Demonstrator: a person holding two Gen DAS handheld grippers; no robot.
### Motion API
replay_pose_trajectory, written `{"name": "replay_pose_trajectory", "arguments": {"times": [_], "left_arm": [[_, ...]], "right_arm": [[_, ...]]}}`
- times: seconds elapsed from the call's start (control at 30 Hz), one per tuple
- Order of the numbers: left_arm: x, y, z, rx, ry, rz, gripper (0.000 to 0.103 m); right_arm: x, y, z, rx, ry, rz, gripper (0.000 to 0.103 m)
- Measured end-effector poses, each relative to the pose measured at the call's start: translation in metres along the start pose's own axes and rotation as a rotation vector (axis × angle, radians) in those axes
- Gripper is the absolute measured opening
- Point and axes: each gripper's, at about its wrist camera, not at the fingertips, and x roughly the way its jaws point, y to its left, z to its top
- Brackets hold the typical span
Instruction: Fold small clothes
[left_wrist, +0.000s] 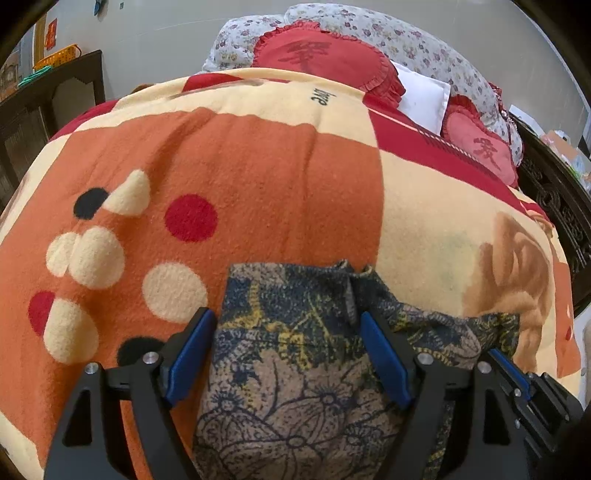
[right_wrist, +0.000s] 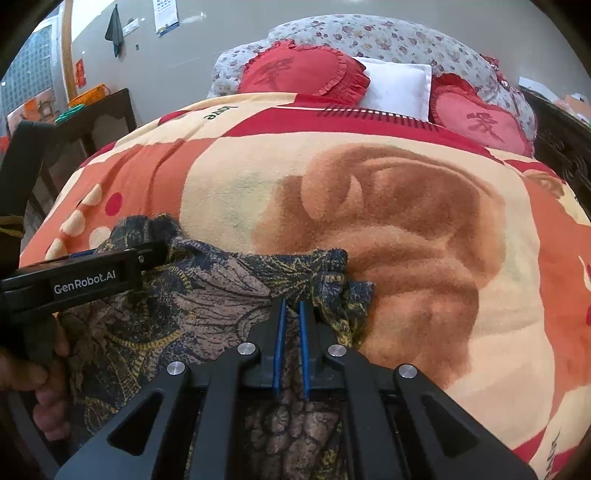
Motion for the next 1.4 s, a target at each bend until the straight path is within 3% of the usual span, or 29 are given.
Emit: {"name": "replay_pose_trajectory", "arguments": {"times": [0.3, 0.4, 0.5, 0.57, 0.67, 0.77, 0.9, 1.07, 1.1, 1.2, 1.23, 1.27, 1.3, 1.4], "left_arm": [[0.000, 0.000, 0.000, -0.001, 0.003, -0.002, 0.084], [0.000, 0.000, 0.001, -0.001, 0.011, -0.005, 0.085], [-0.010, 0.003, 0.005, 0.000, 0.049, -0.029, 0.083], [-0.033, 0.015, 0.009, -0.036, 0.057, -0.077, 0.069], [-0.091, 0.035, 0.005, -0.028, -0.029, -0.157, 0.070], [-0.143, 0.046, -0.023, 0.072, -0.070, -0.165, 0.070], [-0.185, 0.045, -0.094, 0.184, -0.077, -0.214, 0.068], [-0.157, 0.036, -0.161, 0.210, 0.057, -0.194, 0.056], [-0.154, 0.036, -0.169, 0.212, 0.028, -0.177, 0.057], [-0.151, 0.036, -0.172, 0.208, -0.015, -0.168, 0.061], [-0.149, 0.036, -0.171, 0.194, -0.017, -0.171, 0.067], [-0.147, 0.036, -0.171, 0.186, -0.022, -0.151, 0.086], [-0.140, 0.039, -0.170, 0.161, 0.002, -0.115, 0.095], [-0.133, 0.051, -0.168, 0.084, 0.013, -0.171, 0.102]], "right_arm": [[0.002, -0.004, 0.002, 0.016, 0.005, 0.022, 0.004], [-0.004, -0.007, 0.011, 0.014, 0.075, 0.038, 0.005], [-0.041, -0.008, 0.017, 0.016, 0.057, 0.031, 0.005], [-0.073, -0.007, 0.014, -0.009, 0.033, 0.030, 0.005], [-0.116, -0.006, -0.007, -0.031, 0.015, 0.111, 0.005], [-0.150, 0.007, -0.041, -0.115, -0.017, 0.176, 0.005], [-0.169, 0.029, -0.087, -0.216, -0.019, 0.187, 0.005], [-0.152, 0.032, -0.123, -0.186, 0.045, 0.207, 0.005], [-0.144, 0.030, -0.130, -0.175, 0.064, 0.196, 0.005], [-0.138, 0.018, -0.135, -0.099, 0.068, 0.246, 0.005], [-0.137, 0.017, -0.134, -0.094, 0.072, 0.251, 0.005], [-0.136, 0.016, -0.135, -0.094, 0.071, 0.254, 0.005], [-0.137, 0.016, -0.136, -0.095, 0.065, 0.254, 0.005], [-0.138, 0.017, -0.142, -0.101, 0.041, 0.245, 0.005]]}}
